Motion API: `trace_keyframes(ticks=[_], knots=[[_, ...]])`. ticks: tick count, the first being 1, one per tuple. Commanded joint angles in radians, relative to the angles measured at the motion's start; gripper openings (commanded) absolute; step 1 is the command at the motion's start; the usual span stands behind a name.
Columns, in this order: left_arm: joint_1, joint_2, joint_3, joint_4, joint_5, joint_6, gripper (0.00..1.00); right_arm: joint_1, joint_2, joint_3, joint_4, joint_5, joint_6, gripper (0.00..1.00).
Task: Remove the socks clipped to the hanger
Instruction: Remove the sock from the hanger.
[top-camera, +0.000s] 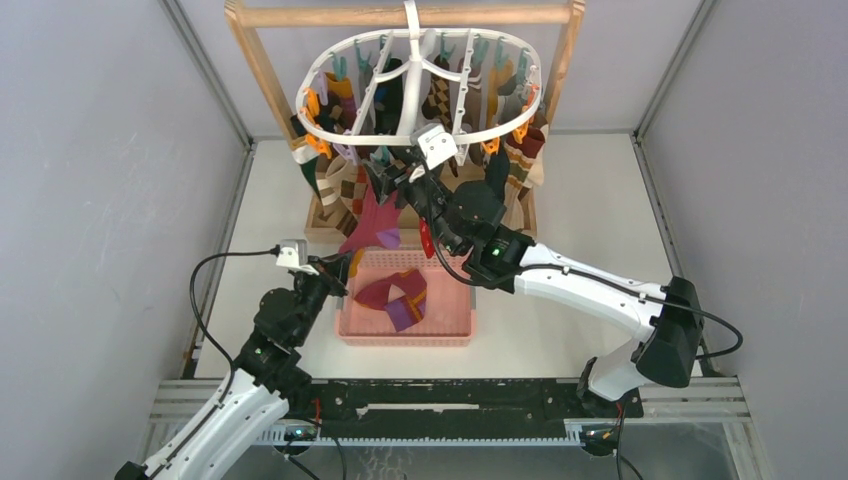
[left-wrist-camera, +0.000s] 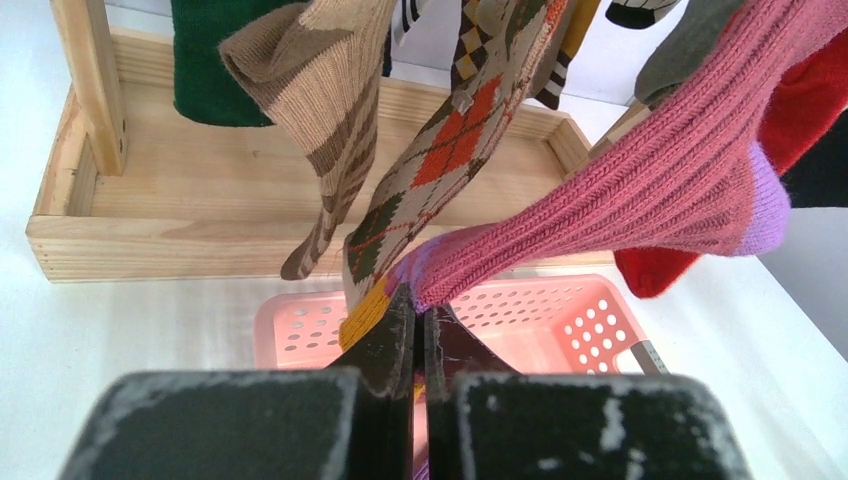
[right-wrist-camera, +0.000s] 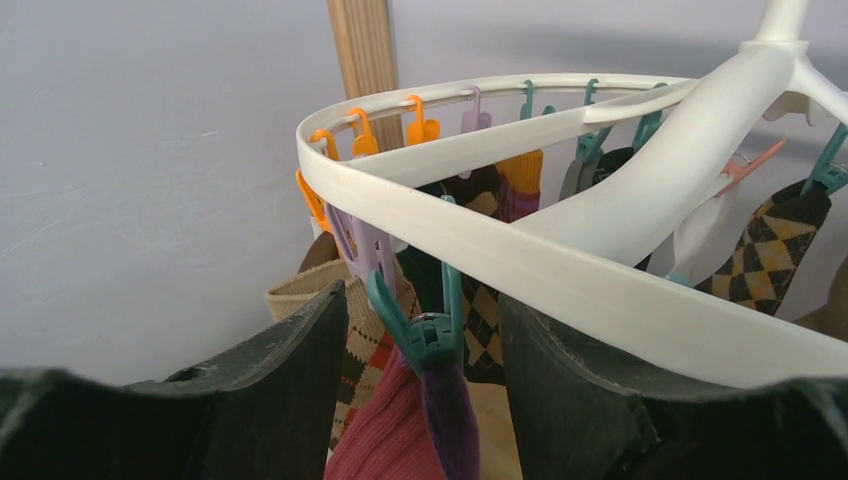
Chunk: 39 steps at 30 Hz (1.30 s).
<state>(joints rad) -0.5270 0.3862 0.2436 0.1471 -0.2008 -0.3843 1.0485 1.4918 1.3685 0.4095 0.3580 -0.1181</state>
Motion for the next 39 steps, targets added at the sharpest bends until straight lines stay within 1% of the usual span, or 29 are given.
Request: trace_keyframes(ticks=[1, 15, 17, 20, 23, 27, 29, 30, 31, 32, 33, 39], knots=[[0.004, 0.009, 0.078, 0.041, -0.005, 0.02, 0.0, -0.016, 0.01, 0.047, 0.049, -0.001, -0.006, 0.64], [0.004, 0.027, 0.087, 0.045, -0.006, 0.029, 0.0, -0.047, 0.036, 0.047, 0.112, -0.029, 0.017, 0.64], [0.004, 0.031, 0.086, 0.047, -0.006, 0.029, 0.0, -0.053, 0.038, 0.047, 0.117, -0.03, 0.021, 0.63], [0.004, 0.035, 0.087, 0.051, -0.004, 0.03, 0.0, -0.063, 0.04, 0.046, 0.122, -0.037, 0.035, 0.58], [0.005, 0.044, 0.088, 0.054, -0.003, 0.031, 0.0, -0.071, 0.039, 0.043, 0.126, -0.046, 0.046, 0.51], [0.004, 0.049, 0.088, 0.054, -0.002, 0.033, 0.0, -0.076, 0.042, 0.041, 0.139, -0.05, 0.048, 0.45], [0.004, 0.047, 0.088, 0.054, -0.004, 0.034, 0.0, -0.079, 0.045, 0.041, 0.142, -0.056, 0.049, 0.39], [0.005, 0.047, 0.088, 0.053, -0.004, 0.036, 0.0, -0.081, 0.045, 0.041, 0.142, -0.06, 0.05, 0.3], [0.004, 0.044, 0.088, 0.052, -0.005, 0.035, 0.0, -0.083, 0.047, 0.041, 0.142, -0.06, 0.051, 0.18], [0.004, 0.044, 0.088, 0.05, -0.005, 0.035, 0.0, -0.083, 0.047, 0.041, 0.14, -0.061, 0.054, 0.08], [0.004, 0.044, 0.088, 0.051, -0.006, 0.035, 0.0, -0.086, 0.047, 0.041, 0.138, -0.062, 0.055, 0.0], [0.004, 0.046, 0.088, 0.054, -0.003, 0.035, 0.0, -0.092, 0.043, 0.029, 0.135, -0.059, 0.061, 0.0]])
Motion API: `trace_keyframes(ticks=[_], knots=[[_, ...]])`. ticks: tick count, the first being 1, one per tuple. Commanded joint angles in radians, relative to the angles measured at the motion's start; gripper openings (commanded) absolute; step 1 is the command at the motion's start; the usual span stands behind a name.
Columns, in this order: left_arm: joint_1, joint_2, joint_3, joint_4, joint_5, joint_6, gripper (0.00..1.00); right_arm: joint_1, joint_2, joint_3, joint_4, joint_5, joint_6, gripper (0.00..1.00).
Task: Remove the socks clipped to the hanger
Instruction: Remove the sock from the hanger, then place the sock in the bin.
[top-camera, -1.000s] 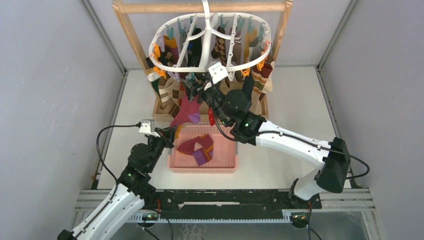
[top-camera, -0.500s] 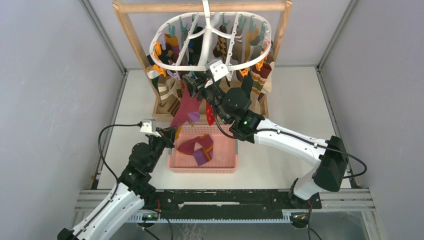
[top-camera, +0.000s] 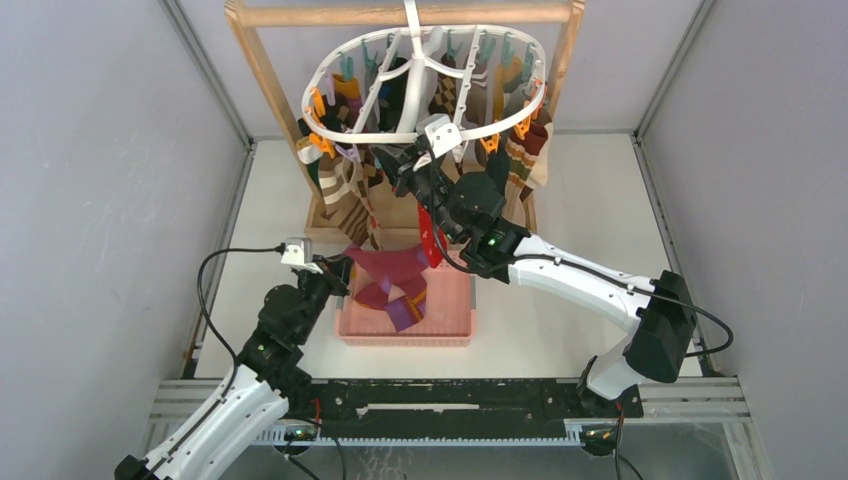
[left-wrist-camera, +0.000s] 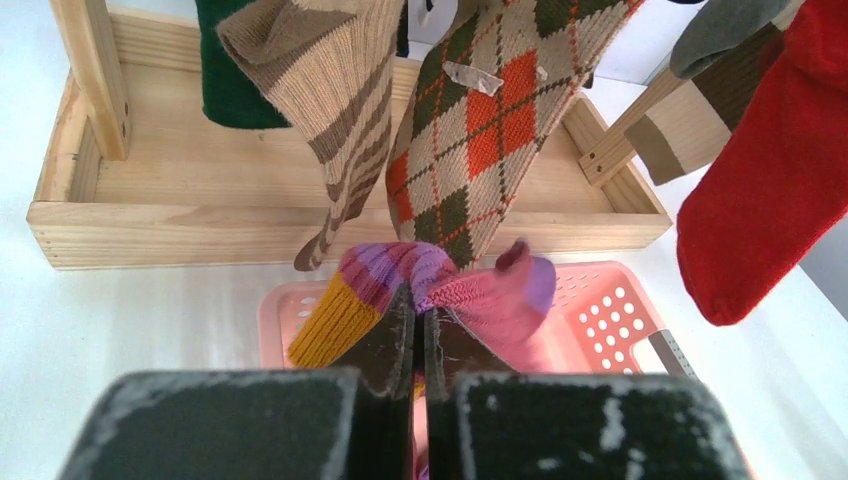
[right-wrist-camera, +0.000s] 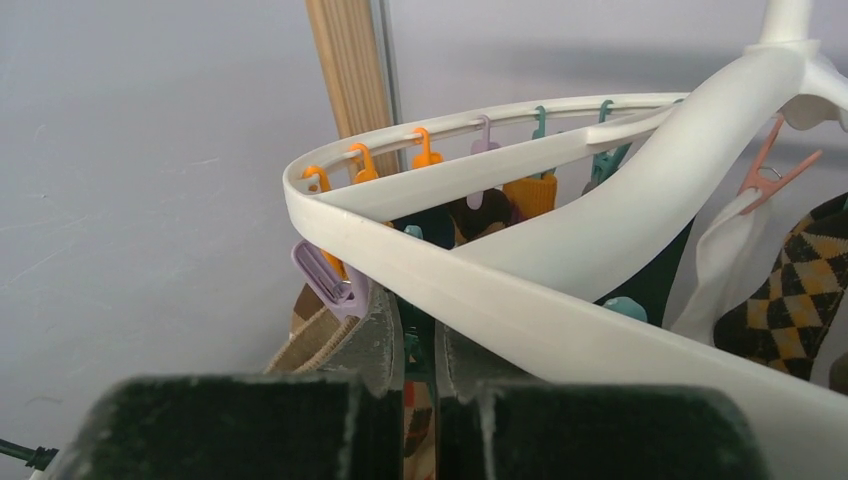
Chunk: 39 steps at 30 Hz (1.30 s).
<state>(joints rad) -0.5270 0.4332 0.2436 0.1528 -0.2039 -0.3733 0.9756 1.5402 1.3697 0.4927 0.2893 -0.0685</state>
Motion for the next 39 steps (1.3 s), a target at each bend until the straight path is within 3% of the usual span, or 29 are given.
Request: trace_keyframes(ticks=[1, 4, 8, 14, 22, 27, 39], knots=[[0.004, -0.001, 0.088, 0.048, 0.001, 0.022, 0.0, -0.02, -0.008, 0.025, 0.051, 0.01, 0.014, 0.0], [0.004, -0.004, 0.087, 0.048, 0.006, 0.02, 0.0, -0.024, -0.013, 0.023, 0.037, 0.001, 0.021, 0.11], [0.004, -0.015, 0.088, 0.048, 0.021, 0.014, 0.0, -0.023, -0.033, 0.011, 0.01, -0.016, 0.038, 0.54], [0.004, -0.028, 0.094, 0.05, 0.053, -0.003, 0.0, -0.02, -0.084, -0.049, -0.021, -0.021, 0.063, 0.72], [0.002, -0.053, 0.123, 0.045, 0.142, -0.026, 0.0, -0.019, -0.271, -0.277, -0.043, 0.016, 0.126, 0.76], [0.001, -0.057, 0.143, 0.049, 0.194, -0.044, 0.0, -0.023, -0.415, -0.47, -0.057, 0.047, 0.191, 0.87], [-0.083, 0.021, 0.166, 0.153, 0.283, -0.091, 0.0, -0.021, -0.713, -0.756, -0.122, 0.096, 0.285, 0.9]])
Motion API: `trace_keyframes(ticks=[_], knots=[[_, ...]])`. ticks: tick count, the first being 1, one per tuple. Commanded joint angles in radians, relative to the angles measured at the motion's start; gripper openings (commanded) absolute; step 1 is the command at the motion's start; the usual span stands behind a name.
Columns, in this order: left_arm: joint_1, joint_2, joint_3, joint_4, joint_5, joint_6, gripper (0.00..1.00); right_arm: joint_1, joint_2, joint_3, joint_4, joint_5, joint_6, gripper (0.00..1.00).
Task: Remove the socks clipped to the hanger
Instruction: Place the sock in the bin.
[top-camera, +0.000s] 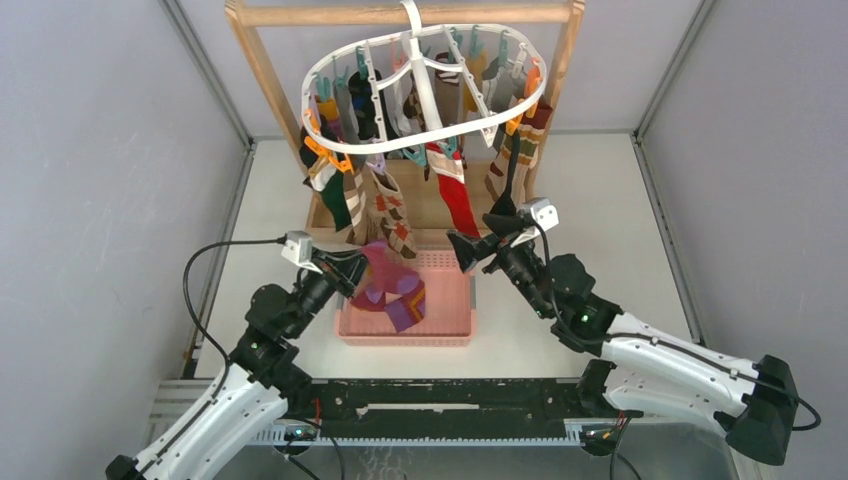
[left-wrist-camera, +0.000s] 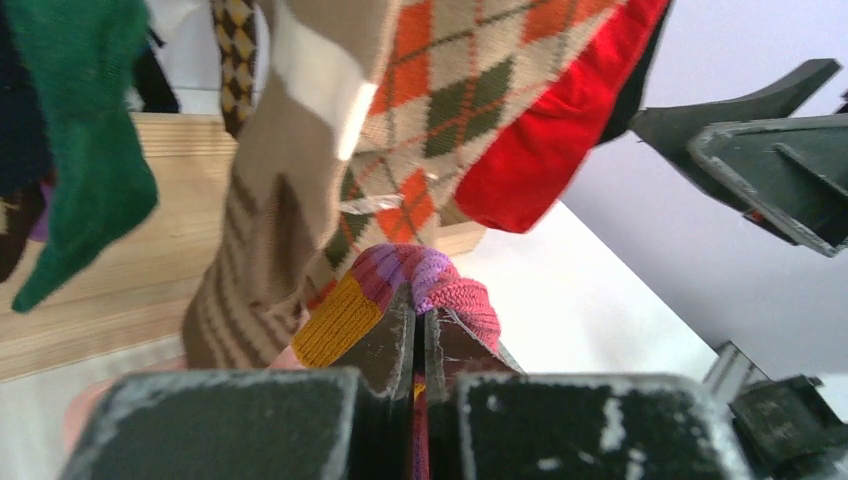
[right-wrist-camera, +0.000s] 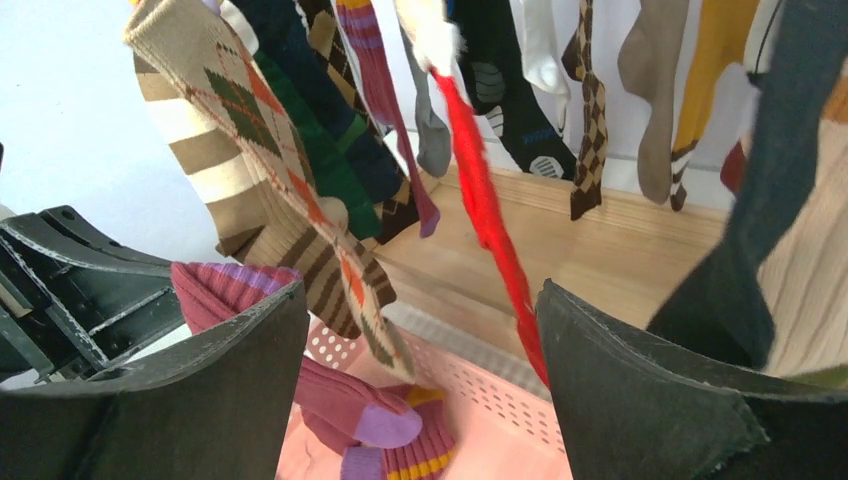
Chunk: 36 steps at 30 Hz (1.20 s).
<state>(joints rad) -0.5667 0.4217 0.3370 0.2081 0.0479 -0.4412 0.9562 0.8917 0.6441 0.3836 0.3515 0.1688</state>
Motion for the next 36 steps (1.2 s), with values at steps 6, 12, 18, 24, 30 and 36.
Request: trace_keyframes(ticks=[6, 12, 18, 24, 30, 36], knots=[[-0.159, 0.14, 0.08, 0.175, -0.045, -0.003, 0.0, -0.002, -0.161, -0.09, -0.062, 0.05, 0.067, 0.9], [-0.235, 0.263, 0.062, 0.258, -0.148, 0.012, 0.0, -0.001, -0.24, -0.142, -0.106, 0.066, 0.08, 0.9], [-0.287, 0.409, 0.078, 0.321, -0.202, 0.024, 0.0, 0.0, -0.295, -0.185, -0.122, 0.064, 0.094, 0.9], [-0.305, 0.532, 0.079, 0.369, -0.227, 0.022, 0.02, -0.002, -0.305, -0.212, -0.122, 0.069, 0.1, 0.9], [-0.313, 0.637, 0.096, 0.391, -0.229, 0.029, 0.19, -0.002, -0.292, -0.223, -0.11, 0.066, 0.099, 0.9], [-0.314, 0.715, 0.112, 0.404, -0.228, 0.033, 0.5, -0.004, -0.271, -0.233, -0.094, 0.065, 0.1, 0.91]])
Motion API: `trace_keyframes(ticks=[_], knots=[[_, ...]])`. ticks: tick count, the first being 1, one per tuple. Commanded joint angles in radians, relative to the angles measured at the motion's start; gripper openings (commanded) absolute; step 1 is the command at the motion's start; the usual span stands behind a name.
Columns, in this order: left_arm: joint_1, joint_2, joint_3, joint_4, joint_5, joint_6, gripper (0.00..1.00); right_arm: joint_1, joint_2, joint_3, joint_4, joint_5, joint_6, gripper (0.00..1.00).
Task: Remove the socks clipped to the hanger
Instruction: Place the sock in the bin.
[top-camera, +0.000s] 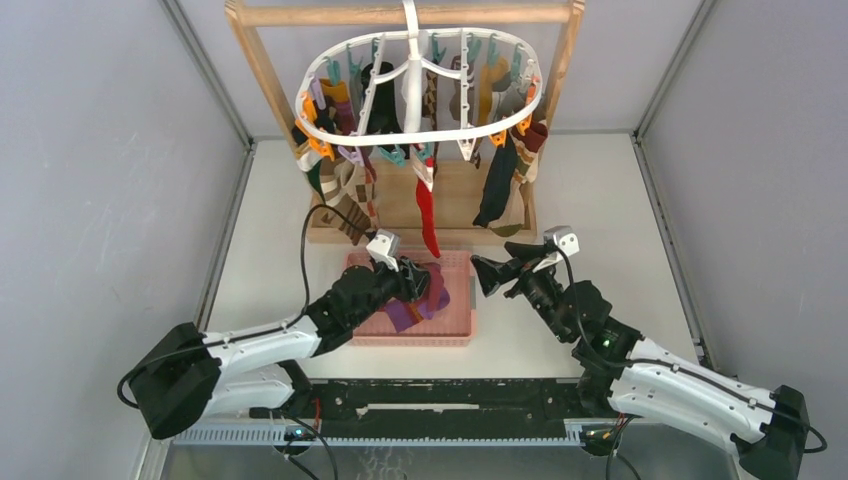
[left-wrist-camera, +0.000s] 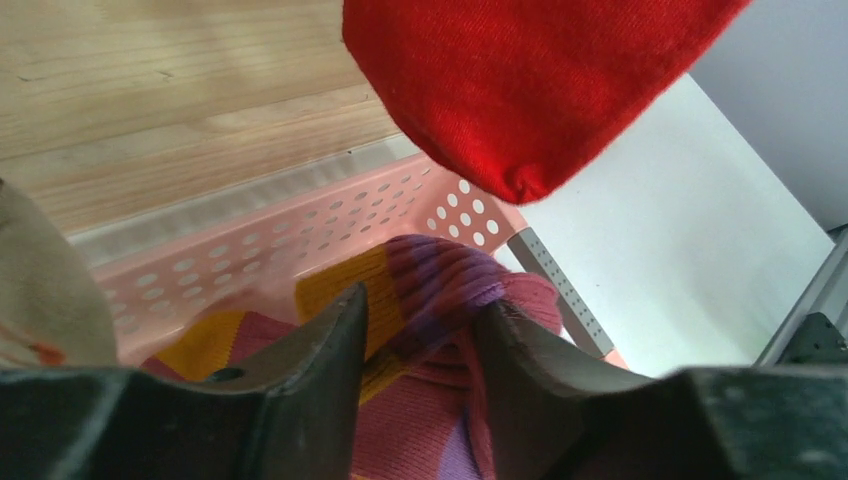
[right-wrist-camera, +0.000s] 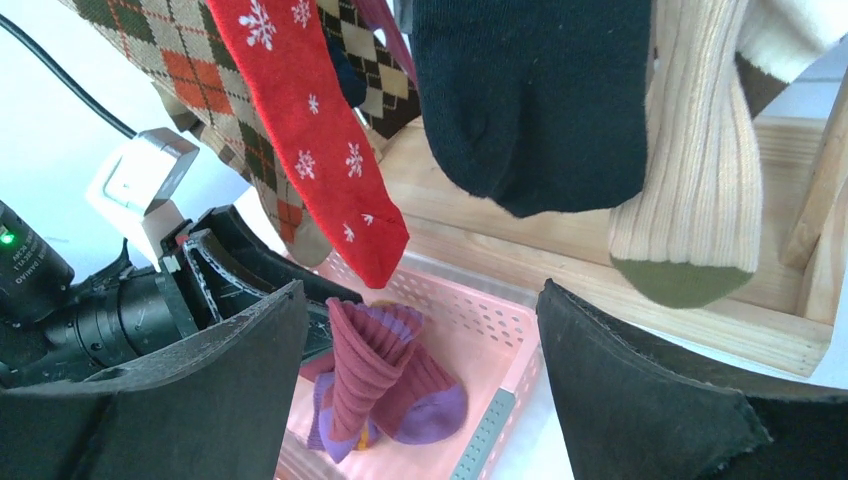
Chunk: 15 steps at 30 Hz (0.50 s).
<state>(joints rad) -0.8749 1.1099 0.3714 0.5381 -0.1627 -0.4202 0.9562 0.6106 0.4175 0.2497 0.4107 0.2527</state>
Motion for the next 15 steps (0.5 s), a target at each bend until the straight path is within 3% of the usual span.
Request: trace_keyframes(ticks=[1, 3, 6, 15], knots=[[-0.006, 0.032, 0.079, 0.074, -0.018, 0.014, 0.55, -0.004, 0.013, -0.006, 0.041, 0.004, 0.016, 0.91], [-0.006, 0.035, 0.08, 0.074, -0.023, 0.016, 0.65, -0.005, 0.018, -0.007, 0.044, 0.002, 0.016, 0.91], [-0.006, 0.037, 0.078, 0.072, -0.024, 0.023, 0.92, -0.005, 0.025, -0.009, 0.048, -0.001, 0.015, 0.91], [-0.009, -0.011, 0.101, -0.066, -0.079, 0.045, 0.96, -0.006, 0.037, -0.014, 0.055, -0.007, 0.016, 0.91]])
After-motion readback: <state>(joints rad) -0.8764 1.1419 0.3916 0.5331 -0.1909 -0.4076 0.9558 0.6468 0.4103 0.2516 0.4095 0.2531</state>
